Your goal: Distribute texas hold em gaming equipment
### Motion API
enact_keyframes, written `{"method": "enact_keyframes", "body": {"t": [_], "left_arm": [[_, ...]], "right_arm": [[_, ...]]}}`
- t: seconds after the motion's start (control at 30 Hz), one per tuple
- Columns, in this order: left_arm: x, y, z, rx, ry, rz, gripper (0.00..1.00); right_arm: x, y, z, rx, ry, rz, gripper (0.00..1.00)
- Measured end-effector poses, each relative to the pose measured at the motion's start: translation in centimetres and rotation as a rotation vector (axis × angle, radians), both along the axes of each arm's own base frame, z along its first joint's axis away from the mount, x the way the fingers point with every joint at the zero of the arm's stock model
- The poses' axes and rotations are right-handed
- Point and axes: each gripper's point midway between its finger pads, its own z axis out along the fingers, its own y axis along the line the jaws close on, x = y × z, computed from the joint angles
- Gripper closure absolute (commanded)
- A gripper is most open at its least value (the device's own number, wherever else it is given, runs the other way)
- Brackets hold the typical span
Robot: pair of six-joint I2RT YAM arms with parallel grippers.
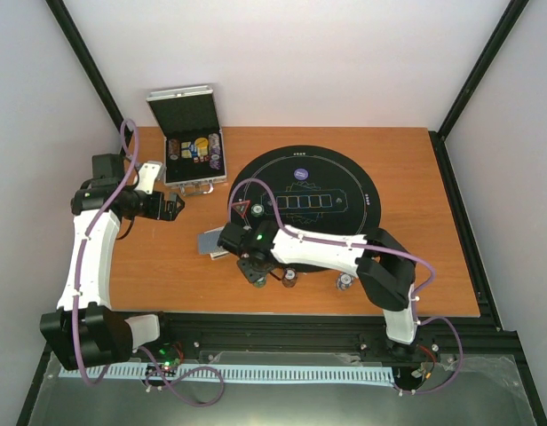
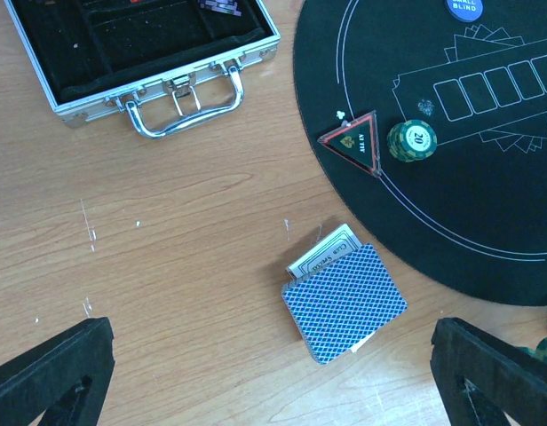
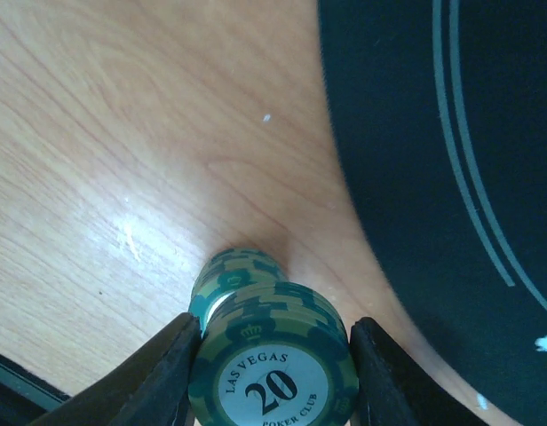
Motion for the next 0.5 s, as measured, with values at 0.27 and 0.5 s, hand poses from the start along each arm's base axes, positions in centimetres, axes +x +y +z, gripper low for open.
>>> {"method": "enact_keyframes", "body": {"t": [0.27,0.5], "left_arm": [[0.0,0.0,-0.1,-0.002,0.005,-0.001,0.0],[0.7,-0.1,0.2,-0.011,0.009,-0.006,0.0]], "right_arm": [[5.4,-1.0,5.6,0.105,-0.076,-0.079,0.89],[14.9,-7.5,7.7,0.126,-0.131,-0.273,0.88]]}}
